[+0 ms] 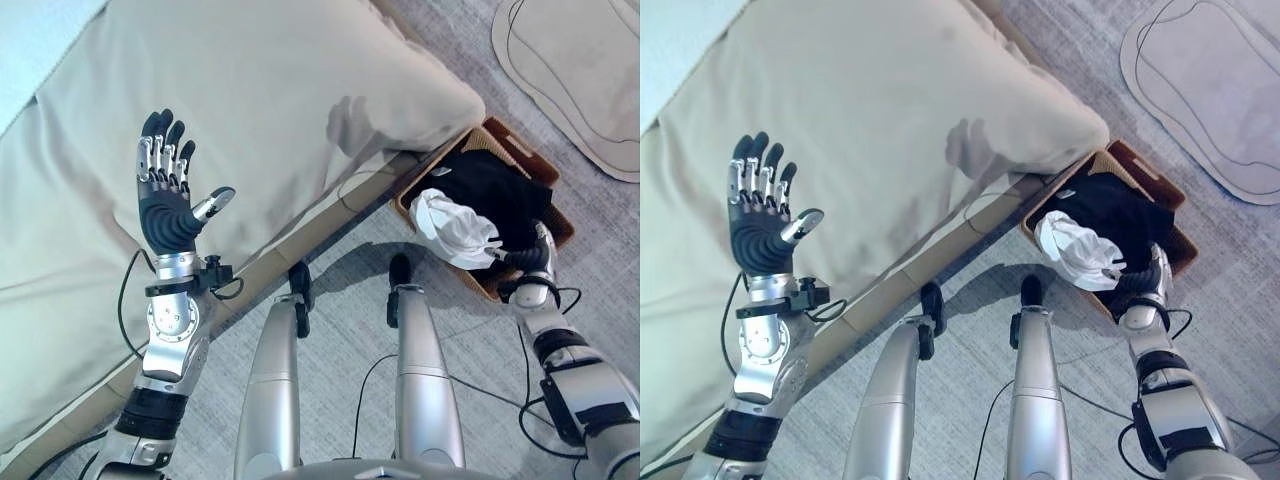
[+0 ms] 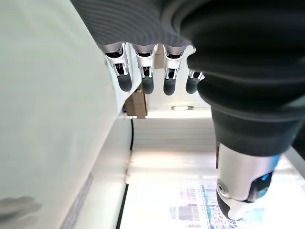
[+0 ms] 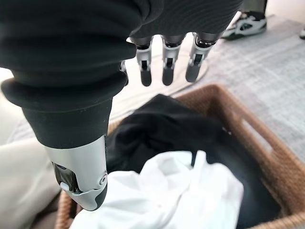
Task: Pick up clothes into the bucket
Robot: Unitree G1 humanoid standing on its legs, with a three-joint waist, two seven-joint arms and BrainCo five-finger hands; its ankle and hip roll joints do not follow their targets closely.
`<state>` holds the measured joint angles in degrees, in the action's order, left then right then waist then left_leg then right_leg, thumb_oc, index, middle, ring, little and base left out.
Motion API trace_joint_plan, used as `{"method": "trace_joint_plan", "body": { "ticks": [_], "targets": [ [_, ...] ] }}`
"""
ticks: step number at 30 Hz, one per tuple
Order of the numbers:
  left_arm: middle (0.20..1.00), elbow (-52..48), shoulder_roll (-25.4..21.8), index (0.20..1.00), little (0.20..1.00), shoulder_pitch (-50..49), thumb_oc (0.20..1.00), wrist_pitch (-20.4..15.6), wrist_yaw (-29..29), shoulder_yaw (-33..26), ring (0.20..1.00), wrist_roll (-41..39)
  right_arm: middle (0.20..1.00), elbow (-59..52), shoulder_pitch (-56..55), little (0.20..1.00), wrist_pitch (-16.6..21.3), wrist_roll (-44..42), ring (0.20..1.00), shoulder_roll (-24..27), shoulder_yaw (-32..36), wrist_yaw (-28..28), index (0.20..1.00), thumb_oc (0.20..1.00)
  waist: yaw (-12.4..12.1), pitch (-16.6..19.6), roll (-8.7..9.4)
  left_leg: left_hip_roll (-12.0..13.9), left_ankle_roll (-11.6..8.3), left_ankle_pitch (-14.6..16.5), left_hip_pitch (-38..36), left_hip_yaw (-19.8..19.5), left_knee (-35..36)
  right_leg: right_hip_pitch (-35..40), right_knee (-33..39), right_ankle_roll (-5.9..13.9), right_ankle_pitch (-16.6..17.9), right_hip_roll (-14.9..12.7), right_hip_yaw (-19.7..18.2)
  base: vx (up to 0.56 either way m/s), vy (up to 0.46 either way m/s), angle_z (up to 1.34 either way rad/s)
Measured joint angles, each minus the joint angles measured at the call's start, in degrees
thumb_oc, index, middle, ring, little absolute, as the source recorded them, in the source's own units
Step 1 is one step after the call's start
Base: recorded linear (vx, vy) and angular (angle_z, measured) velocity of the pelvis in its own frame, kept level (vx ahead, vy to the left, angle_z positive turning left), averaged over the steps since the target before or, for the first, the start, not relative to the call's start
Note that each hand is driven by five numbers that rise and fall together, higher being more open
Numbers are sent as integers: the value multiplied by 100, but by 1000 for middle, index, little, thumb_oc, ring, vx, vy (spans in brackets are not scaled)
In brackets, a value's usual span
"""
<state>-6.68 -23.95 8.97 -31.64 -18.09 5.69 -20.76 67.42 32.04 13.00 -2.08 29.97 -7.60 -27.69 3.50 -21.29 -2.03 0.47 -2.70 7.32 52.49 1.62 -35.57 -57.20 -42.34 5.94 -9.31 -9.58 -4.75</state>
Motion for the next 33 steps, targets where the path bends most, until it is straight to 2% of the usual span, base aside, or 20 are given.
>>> {"method": "trace_joint_plan", "body": {
  "ticks": [6,9,13,21,28,30,31,33],
  "targets": [
    [1000,205,44,1000,1000,-158,1000,-15,-13,-76,1000,58,1000,-913,-938,1000,113,-419,1000,-107,540,18,1000,1000,43,77,32,28,5,-371,-1212,-64,1257,1136,971,37,183,-34,244,49,-48,4],
    [1000,351,57,1000,1000,-426,1000,-16,80,-209,1000,149,1000,-1671,-1595,1000,295,-591,1000,-255,788,60,1000,1000,81,156,79,81,-84,-653,-2147,-170,2054,2058,1569,-4,328,27,483,94,-54,8],
    [1000,540,68,1000,1000,-852,1000,-18,237,-429,1000,142,1000,-2550,-2186,1000,492,-617,1000,-512,774,232,1000,1000,125,353,185,193,-89,-851,-3013,-246,2678,2956,2126,-20,395,99,705,129,-25,8],
    [1000,833,302,1000,1000,-1438,1000,119,804,-466,1000,-44,1000,-3374,-2951,1000,908,-1330,1000,-1228,706,1088,1000,1000,168,961,259,270,-120,-915,-4142,-356,3387,4410,3302,93,602,166,996,115,-2,9],
    [1000,1129,373,1000,1000,-1745,1000,363,1170,-425,1000,-132,1000,-3712,-3382,1000,919,-1986,1000,-1606,425,1663,1000,1000,156,1393,450,295,-122,-916,-4810,-315,3750,5404,4357,156,993,227,1056,86,12,-2],
    [1000,1316,390,1000,1000,-1776,1000,405,1224,-321,1000,-124,1000,-3713,-3478,1000,911,-2056,1000,-1614,225,1761,1000,1000,132,1463,507,306,-196,-964,-5082,-316,3919,5739,4646,168,1094,250,1093,17,15,1],
    [1000,1346,397,1000,1000,-1903,1000,478,1238,-224,1000,-119,1000,-3725,-3632,1000,910,-2057,1000,-1632,94,1852,1000,1000,114,1661,549,305,-204,-968,-5161,-313,3981,5829,4745,165,1109,270,1106,34,31,1],
    [1000,1371,465,1000,1000,-2018,1000,494,1264,-222,1000,-24,1000,-3726,-3769,1000,910,-2121,1000,-1696,53,1936,1000,1000,25,1777,579,333,-211,-974,-5233,-317,4025,5888,4745,165,1106,306,1113,21,21,0]
  ]
}}
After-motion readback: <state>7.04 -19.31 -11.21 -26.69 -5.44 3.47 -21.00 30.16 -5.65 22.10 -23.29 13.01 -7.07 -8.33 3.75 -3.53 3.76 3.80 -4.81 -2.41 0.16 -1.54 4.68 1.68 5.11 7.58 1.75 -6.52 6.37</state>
